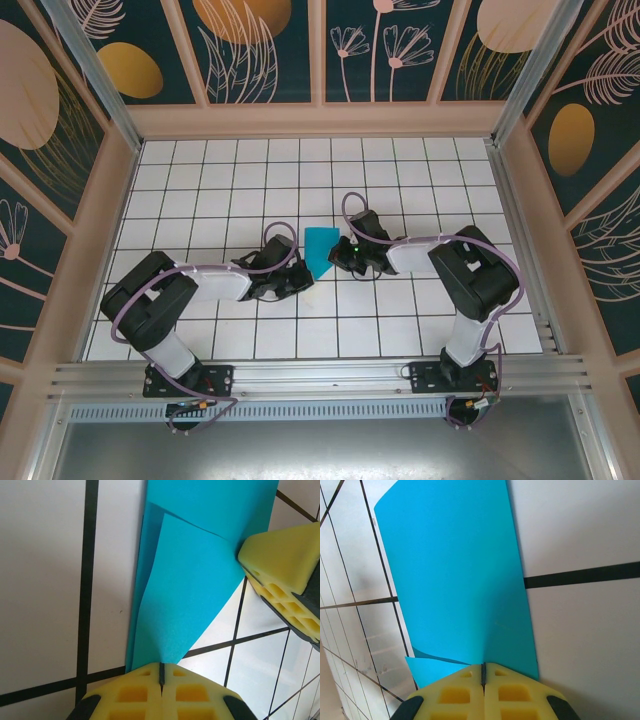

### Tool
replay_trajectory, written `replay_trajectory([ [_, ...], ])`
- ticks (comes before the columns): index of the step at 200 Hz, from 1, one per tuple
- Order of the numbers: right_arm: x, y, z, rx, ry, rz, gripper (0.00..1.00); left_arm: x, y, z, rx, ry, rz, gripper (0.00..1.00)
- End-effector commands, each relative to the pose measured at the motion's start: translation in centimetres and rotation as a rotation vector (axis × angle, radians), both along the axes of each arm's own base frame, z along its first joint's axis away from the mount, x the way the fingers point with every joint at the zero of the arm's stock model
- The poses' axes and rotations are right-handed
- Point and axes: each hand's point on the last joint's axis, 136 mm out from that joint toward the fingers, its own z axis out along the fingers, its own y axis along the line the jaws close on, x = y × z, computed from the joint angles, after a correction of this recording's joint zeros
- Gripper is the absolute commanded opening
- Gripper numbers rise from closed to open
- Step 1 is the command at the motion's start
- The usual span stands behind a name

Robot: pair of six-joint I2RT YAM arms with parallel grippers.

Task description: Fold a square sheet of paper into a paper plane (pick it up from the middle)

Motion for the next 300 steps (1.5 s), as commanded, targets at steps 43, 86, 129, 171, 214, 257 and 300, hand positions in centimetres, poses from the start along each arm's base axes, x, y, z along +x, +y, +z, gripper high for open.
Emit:
replay_trajectory([
  [43, -2.5, -2.3, -2.3, -0.086, 0.090, -0.042, 0.00, -2.4, 2.6, -2.9, 0.092, 0.071, 0.013, 0.01],
  [86, -0.2, -1.3, 3.1, -0.050, -0.091, 0.008, 0.00, -2.5, 2.4, -3.4, 0.135, 0.063, -0.061, 0.00],
  [129, -0.5, 1.4, 4.8, 0.012, -0.150, 0.129, 0.01, -2.3, 2.5, -3.7, 0.176, 0.042, -0.114, 0.00],
  [171, -2.5, 3.7, 3.3, 0.038, -0.115, 0.231, 0.00, -2.1, 2.5, -3.8, 0.188, 0.036, -0.127, 0.00],
  [214, -3.4, 3.8, 0.8, 0.005, -0.057, 0.277, 0.00, -2.2, 2.9, -4.0, 0.206, 0.044, -0.113, 0.00],
  [257, -1.8, -0.6, -1.1, -0.052, -0.056, 0.263, 0.00, -2.6, 3.6, -4.5, 0.231, 0.056, -0.114, 0.00],
  [300, 1.7, -6.1, 0.4, -0.053, -0.100, 0.125, 0.00, -2.2, 4.0, -5.1, 0.260, 0.053, -0.137, 0.00],
])
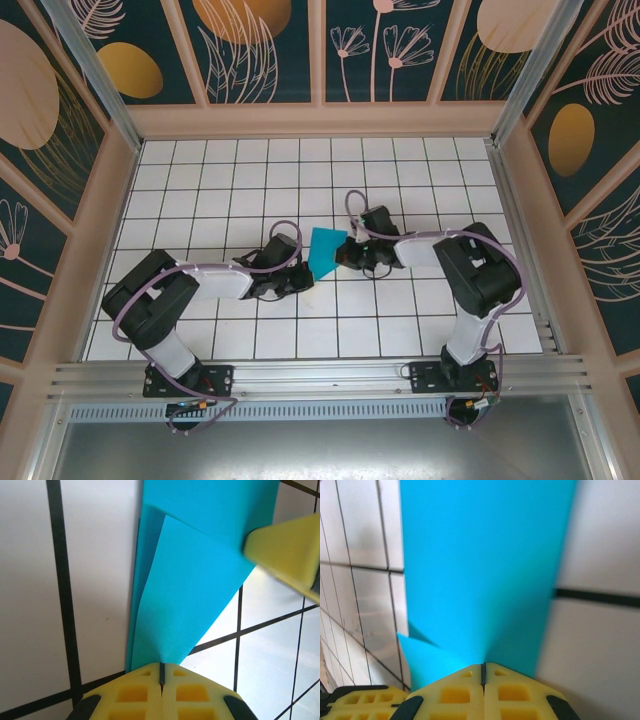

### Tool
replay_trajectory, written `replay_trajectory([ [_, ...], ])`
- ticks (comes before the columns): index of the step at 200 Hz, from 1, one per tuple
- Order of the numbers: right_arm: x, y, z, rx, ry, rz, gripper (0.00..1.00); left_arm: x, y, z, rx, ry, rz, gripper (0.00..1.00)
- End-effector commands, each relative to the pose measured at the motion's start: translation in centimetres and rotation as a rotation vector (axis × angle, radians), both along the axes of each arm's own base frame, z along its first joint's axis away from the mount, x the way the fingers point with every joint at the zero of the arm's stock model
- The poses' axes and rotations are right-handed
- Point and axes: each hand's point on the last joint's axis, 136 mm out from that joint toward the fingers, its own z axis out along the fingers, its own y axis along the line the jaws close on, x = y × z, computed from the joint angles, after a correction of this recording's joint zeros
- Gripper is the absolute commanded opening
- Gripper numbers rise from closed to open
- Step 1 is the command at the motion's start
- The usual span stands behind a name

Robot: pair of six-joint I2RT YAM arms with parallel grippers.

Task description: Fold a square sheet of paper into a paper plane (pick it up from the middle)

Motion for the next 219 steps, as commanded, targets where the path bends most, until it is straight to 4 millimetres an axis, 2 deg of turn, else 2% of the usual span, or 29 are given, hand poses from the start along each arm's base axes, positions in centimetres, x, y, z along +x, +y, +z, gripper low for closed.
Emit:
replay_trajectory([
  [1, 1.2, -3.3, 0.6, -0.051, -0.044, -0.056, 0.00, -2.3, 4.1, -4.9, 0.210, 0.111, -0.002, 0.00],
  [30, 1.8, -2.3, 5.2, 0.020, -0.139, -0.087, 0.00, -1.5, 3.7, -4.0, 0.197, 0.077, -0.026, 0.00],
  [52, 0.6, -0.1, 6.0, 0.055, -0.146, -0.059, 0.00, -0.8, 3.0, -3.4, 0.181, 0.055, -0.044, 0.00],
  [78, -1.0, 2.8, 4.8, 0.066, -0.108, 0.000, 0.00, -0.5, 2.6, -3.1, 0.173, 0.050, -0.049, 0.00],
  [116, -1.7, 4.8, 2.7, 0.093, -0.038, 0.042, 0.00, -0.5, 2.6, -3.0, 0.170, 0.054, -0.047, 0.00],
  [154, -2.0, 3.5, 0.0, 0.012, 0.026, 0.011, 0.00, -1.1, 2.9, -3.2, 0.173, 0.069, -0.049, 0.00],
  [178, -2.1, 2.1, -1.4, -0.047, 0.059, -0.026, 0.00, -2.4, 3.5, -3.9, 0.180, 0.106, -0.064, 0.00],
  [182, -2.1, 1.9, -1.6, -0.055, 0.066, -0.029, 0.00, -2.3, 3.3, -3.2, 0.162, 0.091, -0.066, 0.00],
  [219, -2.2, 0.9, -2.8, -0.098, 0.094, -0.054, 0.00, -4.0, 4.7, -2.8, 0.185, 0.116, -0.083, 0.00],
])
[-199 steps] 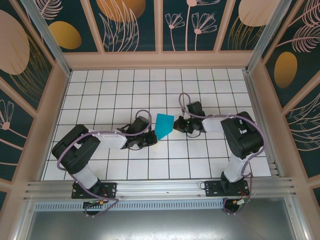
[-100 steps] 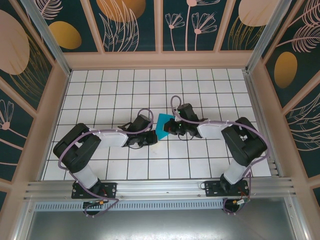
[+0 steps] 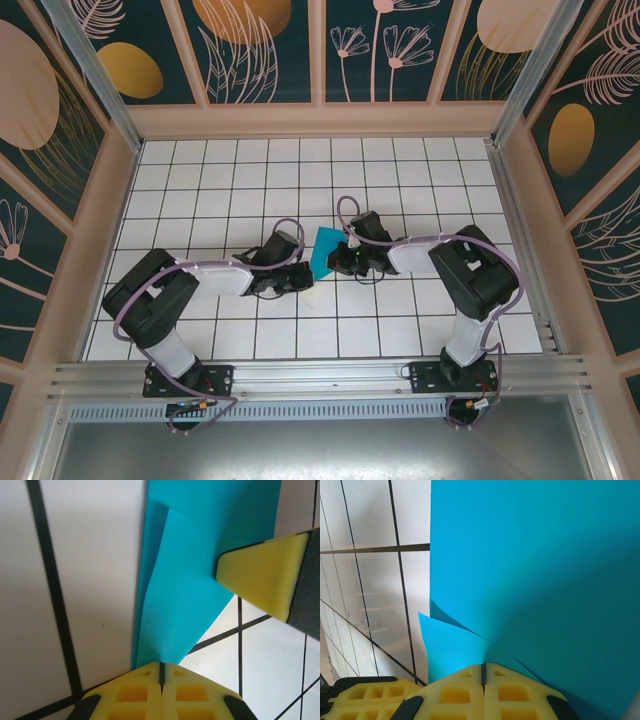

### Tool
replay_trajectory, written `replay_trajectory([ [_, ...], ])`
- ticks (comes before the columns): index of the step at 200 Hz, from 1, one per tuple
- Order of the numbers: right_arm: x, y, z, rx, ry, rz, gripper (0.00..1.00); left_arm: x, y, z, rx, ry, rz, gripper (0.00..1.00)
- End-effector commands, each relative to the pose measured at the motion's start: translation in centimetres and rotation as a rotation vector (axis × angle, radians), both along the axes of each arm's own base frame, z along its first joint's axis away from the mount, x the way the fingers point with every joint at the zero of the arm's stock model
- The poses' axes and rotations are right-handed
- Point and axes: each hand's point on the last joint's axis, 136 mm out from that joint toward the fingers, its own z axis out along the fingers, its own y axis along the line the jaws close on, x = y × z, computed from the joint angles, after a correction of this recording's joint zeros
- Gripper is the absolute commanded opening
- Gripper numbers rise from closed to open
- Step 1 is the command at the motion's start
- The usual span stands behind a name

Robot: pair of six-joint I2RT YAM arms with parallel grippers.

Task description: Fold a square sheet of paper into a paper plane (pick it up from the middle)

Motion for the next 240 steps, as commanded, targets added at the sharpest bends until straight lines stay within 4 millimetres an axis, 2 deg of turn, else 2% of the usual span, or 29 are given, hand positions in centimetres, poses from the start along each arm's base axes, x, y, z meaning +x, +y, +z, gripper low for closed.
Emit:
replay_trajectory([
  [1, 0.1, -2.4, -2.7, -0.110, 0.064, -0.072, 0.00, -3.8, 4.3, -3.0, 0.164, 0.127, -0.010, 0.00],
  [23, 0.0, -2.3, -2.7, -0.105, 0.068, -0.071, 0.00, -4.1, 4.7, -2.3, 0.169, 0.116, -0.015, 0.00],
  [36, 0.0, -2.1, -2.4, -0.092, 0.065, -0.066, 0.00, -3.5, 4.2, -1.3, 0.144, 0.092, -0.014, 0.00],
  [56, -0.5, -1.9, -1.8, -0.089, 0.063, -0.058, 0.00, -1.9, 2.6, 1.3, 0.078, 0.022, -0.013, 0.00],
  [84, -2.9, -1.8, -1.3, -0.064, 0.086, -0.045, 0.00, 0.1, 0.4, 5.6, -0.061, -0.090, -0.006, 0.00],
  [102, -3.5, -1.7, -0.6, -0.054, 0.064, -0.034, 0.00, 0.4, -1.0, 7.0, -0.140, -0.114, -0.014, 0.00],
  [117, -3.0, -1.6, 0.3, -0.044, 0.033, -0.039, 0.00, 0.5, -1.9, 6.8, -0.158, -0.104, -0.017, 0.00],
  [153, -1.5, -0.9, 3.1, -0.001, -0.053, -0.061, 0.00, 0.3, -3.1, 4.6, -0.143, -0.048, -0.028, 0.00],
  [179, -1.5, -0.8, 3.6, 0.000, -0.049, -0.069, 0.00, 0.4, -3.5, 3.9, -0.137, -0.025, -0.025, 0.00],
  [208, -1.0, -2.3, 4.1, -0.047, -0.072, -0.121, 0.00, 1.0, -3.4, 3.4, -0.113, -0.030, -0.001, 0.00],
  [240, -1.1, -3.2, 5.1, -0.022, -0.094, -0.152, 0.12, 1.4, -3.4, 2.6, -0.092, -0.025, 0.010, 0.00],
])
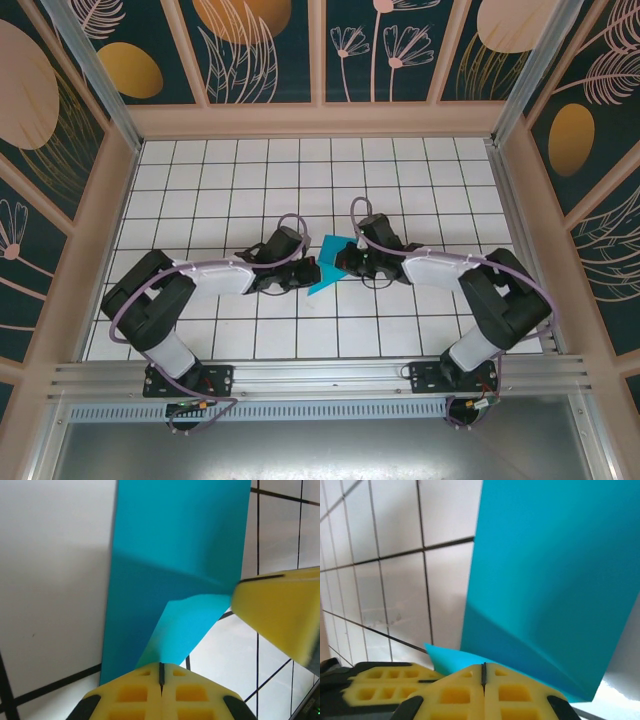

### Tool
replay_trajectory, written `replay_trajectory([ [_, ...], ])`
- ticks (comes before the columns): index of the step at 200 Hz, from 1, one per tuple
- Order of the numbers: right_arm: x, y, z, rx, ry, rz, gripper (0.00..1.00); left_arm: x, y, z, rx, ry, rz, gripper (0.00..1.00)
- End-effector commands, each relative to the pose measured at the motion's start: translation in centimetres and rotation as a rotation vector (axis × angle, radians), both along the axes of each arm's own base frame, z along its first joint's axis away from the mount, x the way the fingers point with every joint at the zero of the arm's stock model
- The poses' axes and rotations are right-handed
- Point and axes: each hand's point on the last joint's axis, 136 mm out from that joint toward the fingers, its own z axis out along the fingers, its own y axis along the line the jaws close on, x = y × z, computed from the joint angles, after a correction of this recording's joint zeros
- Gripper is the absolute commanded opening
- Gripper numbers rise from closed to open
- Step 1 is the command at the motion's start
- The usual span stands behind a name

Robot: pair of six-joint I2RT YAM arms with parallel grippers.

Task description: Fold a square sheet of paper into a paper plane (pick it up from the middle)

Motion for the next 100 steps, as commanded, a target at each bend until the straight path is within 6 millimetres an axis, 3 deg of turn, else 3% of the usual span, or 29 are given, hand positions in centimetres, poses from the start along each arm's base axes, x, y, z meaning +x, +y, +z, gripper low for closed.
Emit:
replay_trajectory([
  [1, 0.1, -1.1, 0.8, -0.001, -0.018, -0.049, 0.13, 0.9, -0.7, 0.0, -0.002, -0.013, 0.017, 0.00],
  [35, 0.5, -3.4, 0.2, -0.001, 0.002, -0.147, 0.34, 1.8, 0.3, 0.2, 0.043, -0.067, 0.059, 0.00],
  [53, 0.6, -4.7, 0.2, 0.009, 0.022, -0.201, 0.44, 2.5, 0.1, 1.1, 0.028, -0.097, 0.077, 0.06],
  [77, -0.4, -4.0, 0.6, 0.064, 0.036, -0.160, 0.47, 3.1, -0.1, 1.7, 0.013, -0.117, 0.095, 0.11],
  [84, 0.2, -4.6, 0.7, 0.070, 0.038, -0.174, 0.47, 3.2, -0.1, 1.8, 0.013, -0.121, 0.101, 0.13],
  [100, 0.1, -3.8, 0.7, 0.087, 0.042, -0.131, 0.47, 3.5, -0.2, 2.1, 0.011, -0.137, 0.101, 0.15],
])
